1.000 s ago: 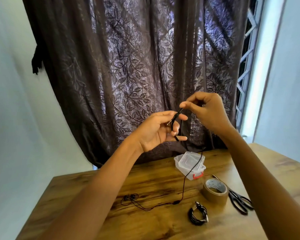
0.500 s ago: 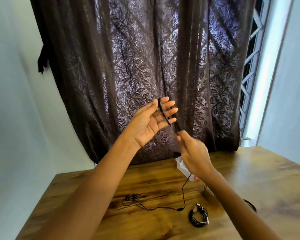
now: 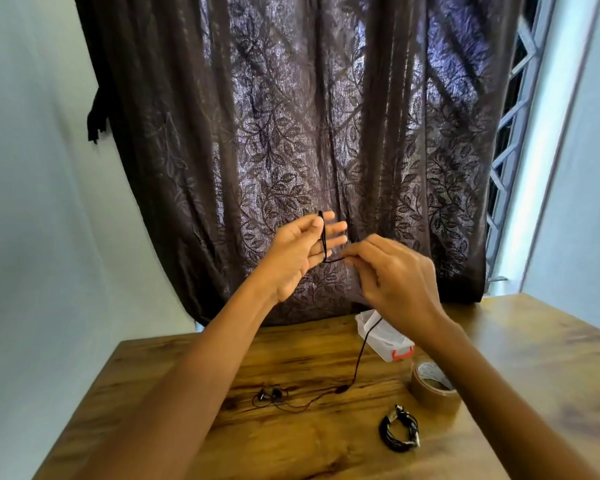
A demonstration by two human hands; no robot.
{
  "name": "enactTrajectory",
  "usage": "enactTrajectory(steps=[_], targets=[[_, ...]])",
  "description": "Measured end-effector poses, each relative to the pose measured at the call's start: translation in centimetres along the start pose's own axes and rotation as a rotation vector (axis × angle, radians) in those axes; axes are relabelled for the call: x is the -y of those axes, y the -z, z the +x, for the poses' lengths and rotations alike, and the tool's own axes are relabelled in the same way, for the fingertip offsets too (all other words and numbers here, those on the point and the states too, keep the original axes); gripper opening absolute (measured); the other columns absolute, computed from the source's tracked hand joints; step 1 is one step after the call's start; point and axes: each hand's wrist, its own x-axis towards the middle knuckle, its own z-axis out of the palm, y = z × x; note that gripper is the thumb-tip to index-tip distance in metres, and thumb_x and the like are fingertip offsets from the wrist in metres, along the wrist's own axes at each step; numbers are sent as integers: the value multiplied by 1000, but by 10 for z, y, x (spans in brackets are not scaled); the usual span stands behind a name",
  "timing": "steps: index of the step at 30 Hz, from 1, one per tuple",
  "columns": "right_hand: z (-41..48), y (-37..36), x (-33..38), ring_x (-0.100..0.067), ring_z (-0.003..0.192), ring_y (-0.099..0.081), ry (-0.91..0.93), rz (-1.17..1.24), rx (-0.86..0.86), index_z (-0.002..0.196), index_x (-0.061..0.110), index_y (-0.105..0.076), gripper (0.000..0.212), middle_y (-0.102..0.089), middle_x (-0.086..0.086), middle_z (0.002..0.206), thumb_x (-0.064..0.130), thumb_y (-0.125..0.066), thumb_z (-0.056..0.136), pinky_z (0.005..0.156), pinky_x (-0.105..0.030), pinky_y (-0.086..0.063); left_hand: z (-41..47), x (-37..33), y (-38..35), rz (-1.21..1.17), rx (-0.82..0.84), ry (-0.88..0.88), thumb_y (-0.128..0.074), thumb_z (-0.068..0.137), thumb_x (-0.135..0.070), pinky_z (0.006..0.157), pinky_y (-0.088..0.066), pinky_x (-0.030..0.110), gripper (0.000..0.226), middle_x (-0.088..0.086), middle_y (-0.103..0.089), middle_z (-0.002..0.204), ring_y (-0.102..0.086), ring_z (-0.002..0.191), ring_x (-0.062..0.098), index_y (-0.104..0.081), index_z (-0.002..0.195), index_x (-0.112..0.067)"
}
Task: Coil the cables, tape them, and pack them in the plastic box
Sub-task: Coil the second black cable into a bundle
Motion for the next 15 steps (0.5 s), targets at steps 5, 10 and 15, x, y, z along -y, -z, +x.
enactTrajectory(steps=[5,10,15], targets=[[34,14,-9,-10,76,-67,-125,221,113,91,24,-70,12,-70,12,81,20,-69,80,63,-28,-53,-3,-1,-7,202,124,34,-36,99,-13,70,-53,18,24,-7,-70,70,-65,62,5,-56,112,-10],[65,21,-26,-6,73,-66,-204,384,271,83,30,-68,20,-69,11,75,28,-81,67,73,-41,-55,-2,-6,-10,121,205,116,-33,99,-6,85,-52,33,21,-3,-60,54,-53,51,8,-52,92,-8],[75,17,-40,-8,56,-53,-243,594,289,73,23,-68,21,-61,7,60,31,-83,60,58,-28,-46,-1,-14,-8,-9,269,162,-32,98,-6,91,-51,43,29,-3,-50,50,-45,45,7,-60,101,-5]])
